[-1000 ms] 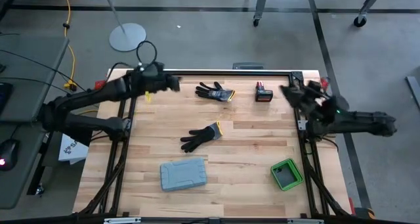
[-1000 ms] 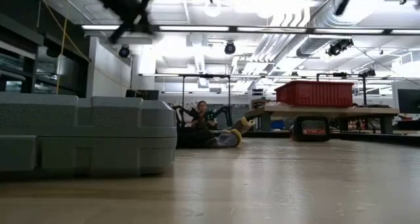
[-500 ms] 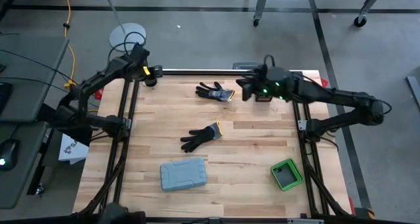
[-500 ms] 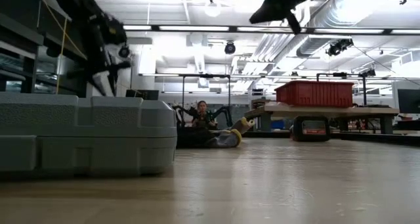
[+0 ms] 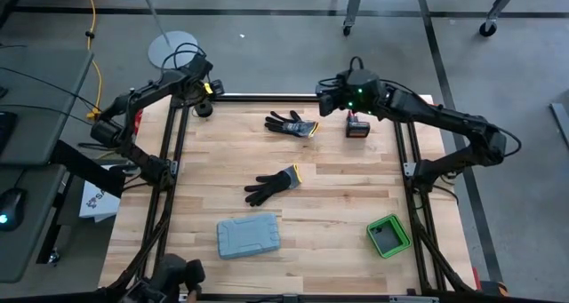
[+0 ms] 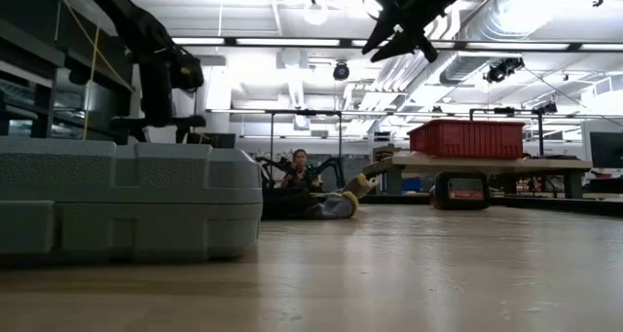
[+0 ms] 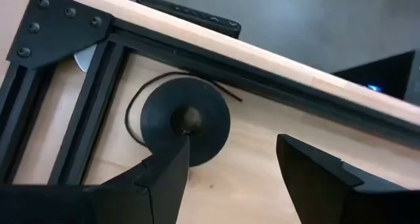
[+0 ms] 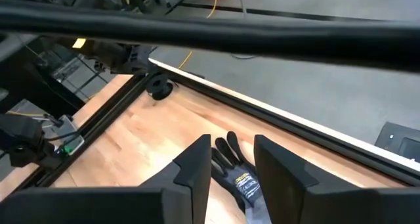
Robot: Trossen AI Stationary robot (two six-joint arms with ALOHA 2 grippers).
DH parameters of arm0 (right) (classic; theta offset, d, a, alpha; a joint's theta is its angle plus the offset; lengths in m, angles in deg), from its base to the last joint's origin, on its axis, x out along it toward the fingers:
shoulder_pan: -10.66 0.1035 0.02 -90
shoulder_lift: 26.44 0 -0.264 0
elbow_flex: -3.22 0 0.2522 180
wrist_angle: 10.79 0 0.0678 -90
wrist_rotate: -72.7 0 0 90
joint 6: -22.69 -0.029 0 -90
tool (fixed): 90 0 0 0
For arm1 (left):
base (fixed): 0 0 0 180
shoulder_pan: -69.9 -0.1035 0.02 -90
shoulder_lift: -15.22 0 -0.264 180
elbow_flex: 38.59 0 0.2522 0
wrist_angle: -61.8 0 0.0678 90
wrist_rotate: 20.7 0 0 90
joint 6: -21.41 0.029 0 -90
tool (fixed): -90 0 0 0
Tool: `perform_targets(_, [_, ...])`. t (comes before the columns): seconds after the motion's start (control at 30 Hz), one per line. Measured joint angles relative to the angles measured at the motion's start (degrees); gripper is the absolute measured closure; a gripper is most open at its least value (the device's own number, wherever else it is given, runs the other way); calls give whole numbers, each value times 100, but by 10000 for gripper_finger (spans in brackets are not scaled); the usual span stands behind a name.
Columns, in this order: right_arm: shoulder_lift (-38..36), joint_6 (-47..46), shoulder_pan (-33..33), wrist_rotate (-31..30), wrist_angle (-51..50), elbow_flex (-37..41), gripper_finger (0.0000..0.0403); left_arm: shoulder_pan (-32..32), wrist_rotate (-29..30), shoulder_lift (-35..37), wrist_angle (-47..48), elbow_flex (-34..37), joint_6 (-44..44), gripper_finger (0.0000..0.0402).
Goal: Coil cords
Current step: Move the black wire cable to the center of the table
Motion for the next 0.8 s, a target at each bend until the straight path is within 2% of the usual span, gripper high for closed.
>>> perform_targets(0.17, [-18,322,-120,194,-33,2,292,5,-272,-492,38,-6,134,183])
perform_targets(0.33, [-17,406,-162,268,-59,7,292,31,-283,-814,-99,-6,2,193])
perform_targets(0.67, [-17,406,-158,375,-57,7,292,78,389,-715,-456,-11,612,202])
perform_targets(0.8, [-17,350,-158,375,-57,9,292,0,326,-742,-371,-8,784,203])
